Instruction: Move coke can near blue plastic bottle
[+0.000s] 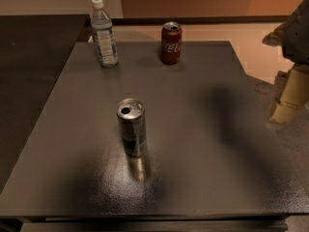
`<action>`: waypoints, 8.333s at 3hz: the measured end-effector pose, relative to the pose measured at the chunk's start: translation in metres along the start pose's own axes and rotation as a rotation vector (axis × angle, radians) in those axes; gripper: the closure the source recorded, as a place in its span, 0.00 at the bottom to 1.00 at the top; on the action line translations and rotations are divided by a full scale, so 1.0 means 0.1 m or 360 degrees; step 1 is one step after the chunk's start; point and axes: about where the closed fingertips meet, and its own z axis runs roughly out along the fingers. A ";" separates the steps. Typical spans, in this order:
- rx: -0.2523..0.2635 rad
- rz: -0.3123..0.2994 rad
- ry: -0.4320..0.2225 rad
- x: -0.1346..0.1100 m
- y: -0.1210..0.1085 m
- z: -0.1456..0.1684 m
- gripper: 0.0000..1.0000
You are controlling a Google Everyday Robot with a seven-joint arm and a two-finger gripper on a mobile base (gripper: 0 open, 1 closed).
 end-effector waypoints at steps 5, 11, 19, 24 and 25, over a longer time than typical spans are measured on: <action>0.0053 0.0172 -0.0380 -0.51 -0.82 0.62 0.00; 0.0185 0.0708 -0.0941 -1.46 -2.21 1.63 0.00; -0.0277 0.0281 -0.1337 -3.06 -1.65 1.68 1.00; -0.0380 0.0180 -0.1214 -3.40 -1.29 2.06 0.12; -0.0387 0.0177 -0.1213 -3.41 -1.28 2.07 0.00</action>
Offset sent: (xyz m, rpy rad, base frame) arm 0.0841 0.0217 -0.0256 0.2167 -0.0482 -0.0279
